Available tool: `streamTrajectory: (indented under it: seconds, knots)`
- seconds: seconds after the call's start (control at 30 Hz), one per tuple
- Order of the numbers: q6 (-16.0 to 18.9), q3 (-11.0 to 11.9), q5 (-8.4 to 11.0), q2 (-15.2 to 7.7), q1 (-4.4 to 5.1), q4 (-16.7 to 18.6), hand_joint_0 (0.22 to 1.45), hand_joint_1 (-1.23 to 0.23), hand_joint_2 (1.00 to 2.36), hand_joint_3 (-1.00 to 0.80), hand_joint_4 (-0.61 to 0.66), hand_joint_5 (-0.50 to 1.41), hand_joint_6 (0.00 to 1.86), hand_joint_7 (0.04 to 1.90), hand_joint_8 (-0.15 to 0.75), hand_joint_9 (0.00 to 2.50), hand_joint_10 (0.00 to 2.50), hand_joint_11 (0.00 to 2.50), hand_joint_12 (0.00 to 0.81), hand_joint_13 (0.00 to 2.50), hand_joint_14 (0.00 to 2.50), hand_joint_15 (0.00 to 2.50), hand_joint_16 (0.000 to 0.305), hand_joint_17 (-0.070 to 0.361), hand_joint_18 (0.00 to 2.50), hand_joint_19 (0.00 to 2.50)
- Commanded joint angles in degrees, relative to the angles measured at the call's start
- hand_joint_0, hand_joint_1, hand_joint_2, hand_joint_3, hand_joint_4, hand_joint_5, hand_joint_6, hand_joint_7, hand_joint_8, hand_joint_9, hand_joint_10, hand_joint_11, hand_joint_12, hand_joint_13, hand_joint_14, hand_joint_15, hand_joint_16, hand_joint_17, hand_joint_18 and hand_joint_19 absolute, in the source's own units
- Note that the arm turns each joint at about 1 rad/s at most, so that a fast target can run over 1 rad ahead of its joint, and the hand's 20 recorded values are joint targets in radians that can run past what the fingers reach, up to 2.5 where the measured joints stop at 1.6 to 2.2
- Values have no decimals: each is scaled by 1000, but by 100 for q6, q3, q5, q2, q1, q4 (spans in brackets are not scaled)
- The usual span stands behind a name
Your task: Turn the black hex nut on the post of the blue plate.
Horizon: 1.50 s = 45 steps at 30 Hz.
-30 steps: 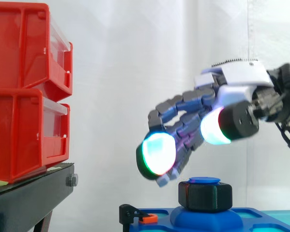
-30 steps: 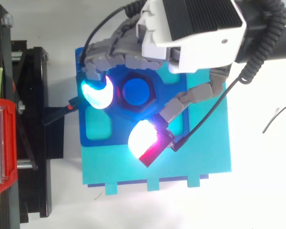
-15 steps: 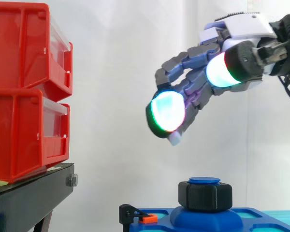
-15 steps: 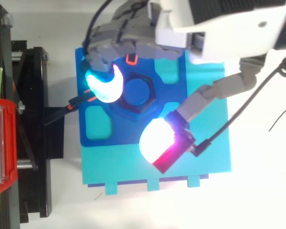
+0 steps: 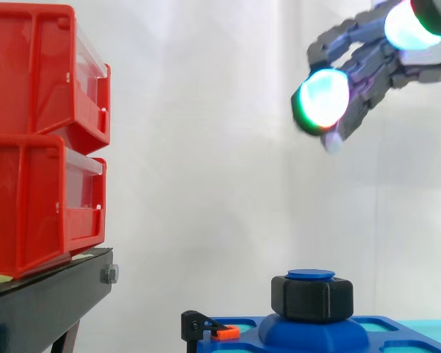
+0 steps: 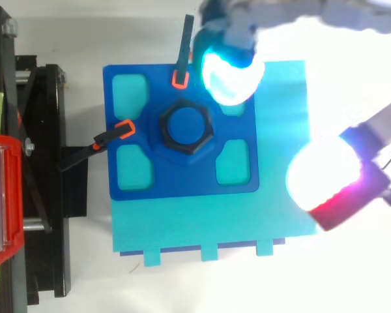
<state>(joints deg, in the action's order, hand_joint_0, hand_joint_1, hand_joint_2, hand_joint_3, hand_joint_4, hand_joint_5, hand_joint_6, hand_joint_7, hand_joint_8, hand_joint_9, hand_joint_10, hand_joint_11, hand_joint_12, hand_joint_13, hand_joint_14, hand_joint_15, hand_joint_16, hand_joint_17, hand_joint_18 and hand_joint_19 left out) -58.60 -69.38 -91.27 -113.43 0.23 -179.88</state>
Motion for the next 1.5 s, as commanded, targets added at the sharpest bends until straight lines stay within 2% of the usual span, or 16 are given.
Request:
streamTrajectory:
  seconds: [0.0, 0.03, 0.07, 0.1, 0.13, 0.17, 0.2, 0.23, 0.3, 0.33, 0.47, 0.77, 0.97, 1.17, 1.2, 1.47]
  knots:
    - [428, -1218, 496, 515, 100, 568, 413, -512, 1000, -500, 482, -235, 505, 1025, 559, 484, 8, 393, 644, 618, 0, 635, 85, 191, 591, 0]
    - [428, -1218, 496, 515, 100, 568, 413, -511, 1000, -500, 482, -235, 505, 1026, 559, 485, 10, 383, 645, 616, 0, 646, 85, 190, 592, 0]
    - [683, -1429, 760, 655, 144, 735, 415, -506, 1000, -500, 484, -235, 505, 1026, 558, 485, 8, 388, 645, 616, 0, 647, 84, 190, 594, 0]
    - [1008, -1508, 1041, 682, 188, 831, 416, -503, 1000, -500, 483, -234, 505, 1023, 558, 484, 8, 394, 644, 616, 0, 647, 84, 190, 594, 0]
    - [1157, -1508, 1129, 682, 205, 831, 418, -497, 1000, -500, 482, -234, 505, 1024, 558, 484, 8, 394, 644, 614, 0, 649, 84, 189, 594, 0]
    - [1632, -1508, 1331, 682, 240, 779, 419, -495, 1000, -500, 483, -234, 505, 1021, 557, 483, 8, 394, 643, 614, 0, 648, 84, 189, 596, 0]
    - [1852, -1508, 1393, 682, 258, 761, 427, -478, 1000, -500, 480, -234, 505, 1018, 555, 482, 8, 394, 638, 610, 0, 655, 83, 186, 600, 0]
    - [2247, -1508, 1472, 682, 284, 735, 430, -473, 1000, -500, 471, -234, 505, 1027, 553, 482, 8, 395, 635, 607, 0, 654, 82, 185, 600, 13]
    - [2581, -1508, 1516, 682, 302, 735, 433, -456, 1000, -500, 466, -233, 505, 1022, 549, 481, 8, 398, 629, 605, 0, 646, 80, 179, 604, 112]
    - [2977, -1508, 1604, 673, 320, 735, 433, -455, 1000, -500, 465, -233, 505, 1021, 547, 479, 8, 398, 627, 603, 0, 650, 79, 178, 605, 130]
    - [3478, -1508, 1797, 682, 363, 717, 440, -438, 1000, -500, 454, -232, 505, 1020, 536, 473, 8, 400, 614, 593, 0, 647, 77, 173, 617, 220]
    - [3451, -1508, 1788, 682, 390, 708, 459, -426, 1000, -500, 438, -230, 505, 1026, 527, 473, 10, 423, 595, 587, 0, 669, 73, 164, 640, 364]
    - [3451, -1508, 1797, 682, 390, 708, 456, -426, 1000, -500, 426, -234, 505, 981, 495, 455, 7, 321, 570, 557, 3, 530, 69, 156, 572, 420]
    - [3451, -1508, 1797, 682, 390, 708, 446, -427, 1000, -500, 262, -252, 503, 966, 334, 284, 0, 59, 447, 295, 4, 153, 60, 136, 147, 221]
    - [3451, -1508, 1797, 682, 390, 708, 448, -434, 1000, -500, 244, -249, 503, 968, 277, 273, 0, 32, 402, 241, 2, 79, 58, 129, 55, 179]
    - [3451, -1508, 1797, 682, 390, 708, 455, -439, 1000, -500, 183, -240, 503, 967, 217, 322, 2, 0, 321, 219, 0, 0, 50, 112, 0, 87]
